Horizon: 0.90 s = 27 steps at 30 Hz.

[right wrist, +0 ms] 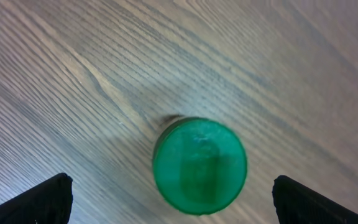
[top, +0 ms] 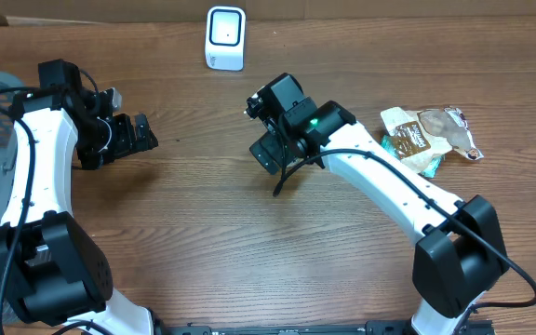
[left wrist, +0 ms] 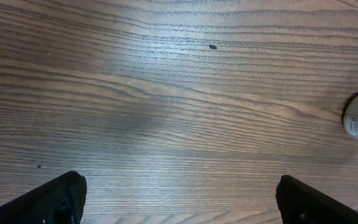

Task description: Scan the item barcode

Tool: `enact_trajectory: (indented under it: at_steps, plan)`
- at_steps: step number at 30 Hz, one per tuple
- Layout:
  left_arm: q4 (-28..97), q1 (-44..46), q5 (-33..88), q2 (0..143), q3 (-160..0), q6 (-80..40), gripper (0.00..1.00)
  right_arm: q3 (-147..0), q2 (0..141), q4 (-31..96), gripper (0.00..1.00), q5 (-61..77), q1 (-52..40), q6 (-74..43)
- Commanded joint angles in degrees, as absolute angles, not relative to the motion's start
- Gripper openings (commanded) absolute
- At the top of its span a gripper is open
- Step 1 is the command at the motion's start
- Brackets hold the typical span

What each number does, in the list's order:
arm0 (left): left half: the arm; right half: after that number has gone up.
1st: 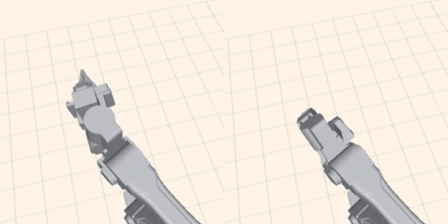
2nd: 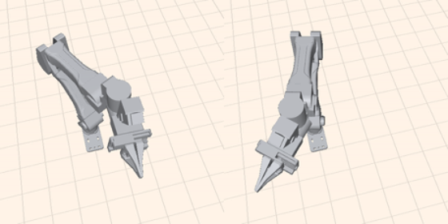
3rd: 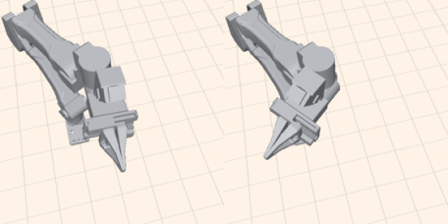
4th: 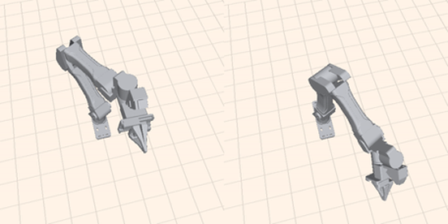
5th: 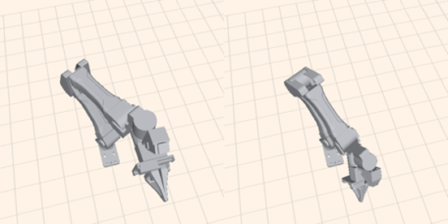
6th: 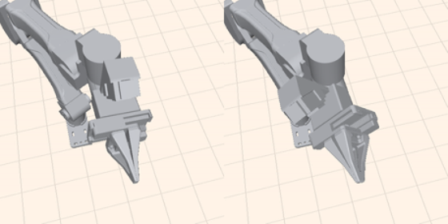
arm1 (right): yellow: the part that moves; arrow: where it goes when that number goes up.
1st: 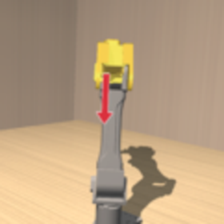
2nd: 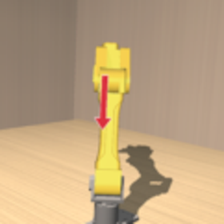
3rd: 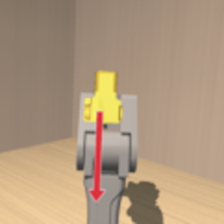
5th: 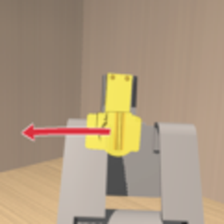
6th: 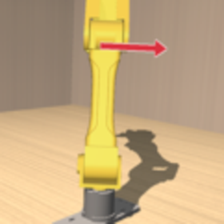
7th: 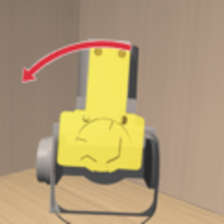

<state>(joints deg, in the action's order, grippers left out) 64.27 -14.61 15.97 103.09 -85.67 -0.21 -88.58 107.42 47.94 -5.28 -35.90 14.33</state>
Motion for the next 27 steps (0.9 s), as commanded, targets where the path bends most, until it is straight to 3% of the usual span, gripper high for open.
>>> enact_trajectory:
  at_steps: [1, 13, 16, 21, 27]
  plan:
    - [64.2, -14.22, 15.92, 102.24, -86.96, 0.23, 1.0, -89.58, 108.77, 46.54, 1.0, -2.26, -34.17, 20.88]
    - [64.2, -14.22, 15.92, 102.24, -86.96, 0.23, 1.0, -89.58, 115.44, 44.93, 1.0, 3.6, -30.65, 17.74]
    - [64.23, -14.22, 15.9, 102.24, -86.96, 0.23, 1.0, -89.58, 115.55, 44.58, 0.93, 3.73, -30.55, 16.64]
    - [64.2, -14.22, 15.92, 102.24, -86.96, 0.23, 1.0, -89.58, 115.55, 44.21, 0.72, 3.53, -30.39, 14.11]
    - [64.2, -14.22, 15.92, 102.24, -86.96, 0.23, 1.0, -89.58, 115.55, 44.38, 0.65, 0.47, -30.35, 6.04]
